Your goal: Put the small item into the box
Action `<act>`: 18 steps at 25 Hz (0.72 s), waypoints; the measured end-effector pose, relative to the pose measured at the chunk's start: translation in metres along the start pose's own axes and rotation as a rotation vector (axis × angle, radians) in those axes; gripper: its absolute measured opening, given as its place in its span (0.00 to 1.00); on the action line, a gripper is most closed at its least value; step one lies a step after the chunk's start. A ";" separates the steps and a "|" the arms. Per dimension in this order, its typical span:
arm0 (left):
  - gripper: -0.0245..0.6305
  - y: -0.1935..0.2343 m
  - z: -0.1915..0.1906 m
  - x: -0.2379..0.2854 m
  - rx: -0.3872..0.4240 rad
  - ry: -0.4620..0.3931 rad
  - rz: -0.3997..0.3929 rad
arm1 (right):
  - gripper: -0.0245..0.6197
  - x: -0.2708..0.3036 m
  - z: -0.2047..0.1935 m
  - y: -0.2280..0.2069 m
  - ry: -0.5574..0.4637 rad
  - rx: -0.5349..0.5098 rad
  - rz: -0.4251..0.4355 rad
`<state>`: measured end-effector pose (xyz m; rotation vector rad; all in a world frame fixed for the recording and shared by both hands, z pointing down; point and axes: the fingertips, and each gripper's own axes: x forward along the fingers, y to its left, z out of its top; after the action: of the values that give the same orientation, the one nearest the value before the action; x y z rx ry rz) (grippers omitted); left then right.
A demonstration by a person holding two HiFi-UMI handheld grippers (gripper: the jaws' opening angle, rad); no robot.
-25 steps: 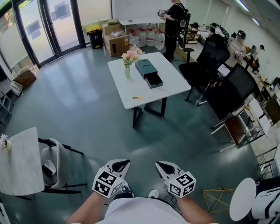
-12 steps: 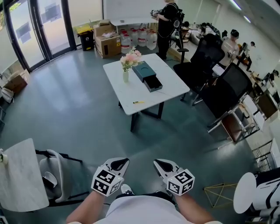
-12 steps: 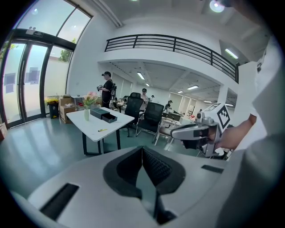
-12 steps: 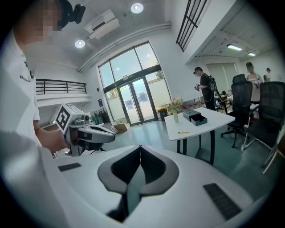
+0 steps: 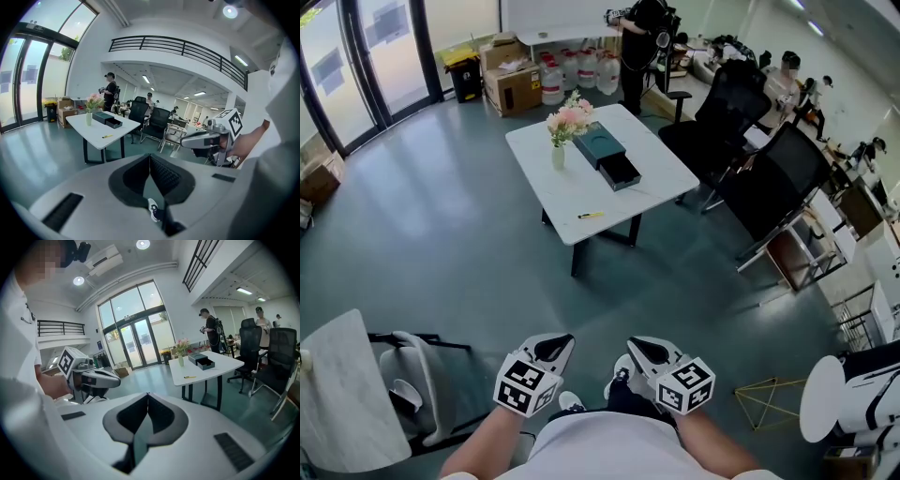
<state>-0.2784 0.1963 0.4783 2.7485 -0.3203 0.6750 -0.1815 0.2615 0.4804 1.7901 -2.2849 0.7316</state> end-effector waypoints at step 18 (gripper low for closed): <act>0.06 0.040 0.094 0.108 -0.014 -0.035 0.088 | 0.06 0.043 0.074 -0.130 -0.053 0.013 0.070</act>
<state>-0.1573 0.1125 0.4592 2.7490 -0.4542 0.6452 -0.0575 0.1677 0.4698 1.7630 -2.3936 0.7196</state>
